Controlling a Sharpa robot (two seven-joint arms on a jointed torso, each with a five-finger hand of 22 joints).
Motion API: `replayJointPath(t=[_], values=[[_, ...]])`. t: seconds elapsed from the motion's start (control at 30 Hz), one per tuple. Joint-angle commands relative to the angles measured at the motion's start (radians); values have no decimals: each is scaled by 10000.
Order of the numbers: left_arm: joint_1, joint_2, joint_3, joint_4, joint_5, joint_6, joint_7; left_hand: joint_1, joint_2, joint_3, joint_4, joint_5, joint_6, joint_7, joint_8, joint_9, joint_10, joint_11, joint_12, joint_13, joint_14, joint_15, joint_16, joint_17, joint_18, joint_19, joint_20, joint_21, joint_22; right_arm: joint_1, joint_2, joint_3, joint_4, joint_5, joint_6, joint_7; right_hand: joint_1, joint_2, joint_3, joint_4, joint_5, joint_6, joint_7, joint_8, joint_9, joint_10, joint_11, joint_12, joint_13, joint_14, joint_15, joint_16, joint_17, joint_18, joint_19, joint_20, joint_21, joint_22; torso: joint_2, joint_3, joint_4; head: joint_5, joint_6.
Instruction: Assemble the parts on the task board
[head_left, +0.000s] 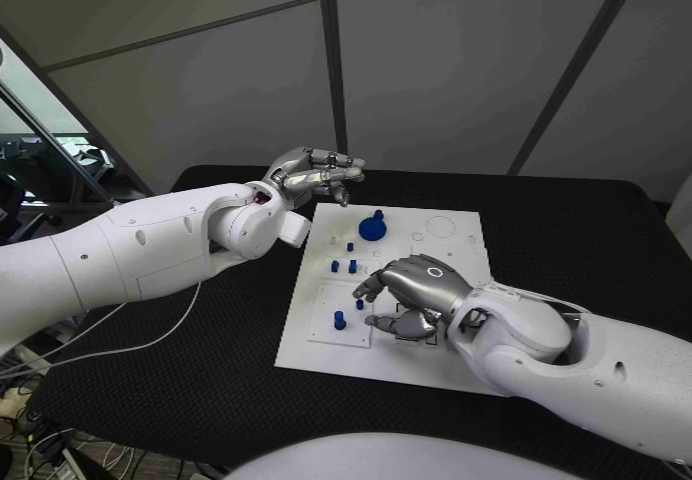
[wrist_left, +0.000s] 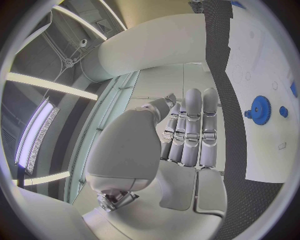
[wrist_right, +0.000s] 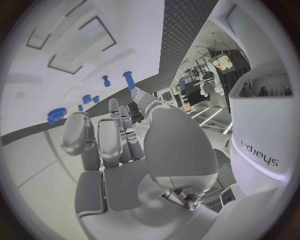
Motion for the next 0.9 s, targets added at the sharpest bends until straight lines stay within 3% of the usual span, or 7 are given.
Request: replayJointPath(t=[0.03,0.17,0.27,0.33,0.5,0.63,0.9], values=[[16,-33,-13,-3,40,108,17,38,31,-9,-72,5,-50,45,22,-11,-67,6,40,-1,-61,-2,6,-9,122,-59,14,-27,3,69,-684,178,464,1957,-857,-562,-304,-5,-226,220,-25,471,-63,227,92,888,-154,502,210,199,-32,268,433,-57,302,-43,304,403,-66,-20,-62,-244,81],[14,-80,-50,-6,40,100,23,38,31,-9,-72,5,-50,45,22,-11,-67,6,40,-1,-61,-2,6,-9,122,-59,14,-27,3,100,-1895,393,1028,3072,-745,-1585,-1176,-292,-1235,850,1078,987,-562,566,217,2848,-688,2239,1356,431,-486,867,1419,-270,930,-459,991,1352,-129,-16,-156,-545,186],[13,-103,-72,-7,40,94,26,38,31,-9,-72,5,-50,45,22,-11,-67,6,40,-1,-61,-2,6,-9,122,-59,14,-27,3,109,-2548,455,1260,3512,-593,-2226,-998,-189,-2149,1027,1432,1100,-749,914,488,3243,-972,8735,8240,608,-794,1558,2643,-455,1347,-692,1497,2068,-164,-19,-234,-762,196],[12,-103,-82,5,40,100,35,38,31,-9,-72,5,-50,45,22,-11,-67,6,40,-1,-61,-2,6,-9,122,-59,14,-27,3,108,-2949,479,1405,3659,-517,-2763,-896,20,-2925,1344,1418,1092,-800,1275,821,3108,-899,11358,11149,690,-704,1924,3382,-500,1464,-682,1661,2316,-191,-18,-286,-955,197],[8,-99,-94,29,40,114,41,38,31,-9,-72,5,-50,45,22,-11,-67,6,40,-1,-61,-2,6,-9,122,-59,14,-27,3,94,-3349,490,1547,3551,-475,-3635,-819,341,-3589,1794,1411,917,-753,1619,1180,3253,-866,12442,12494,776,-629,2194,3996,-553,1614,-633,1830,2574,-217,-1,-334,-1128,190],[6,-102,-104,44,40,122,47,38,31,-9,-72,5,-50,45,22,-11,-67,6,40,-1,-61,-2,6,-9,122,-59,14,-27,3,25,-3451,471,1576,3274,-368,-4185,-805,396,-3989,2082,1435,762,-755,1798,1374,3316,-842,12673,12813,819,-607,2308,4268,-589,1708,-617,1930,2729,-210,-24,-294,-1279,200],[3,-117,-114,55,40,141,81,-160,47,-85,45,1,-60,45,33,-10,-97,16,72,-6,-87,25,70,-80,113,-75,40,-55,-9,-120,-3362,404,1536,2865,87,-4940,-803,401,-4511,2461,1785,545,-746,2058,1642,3312,-822,12745,12973,851,-580,2396,4485,-616,1775,-596,2002,2845,-204,-39,-254,-1241,111]])
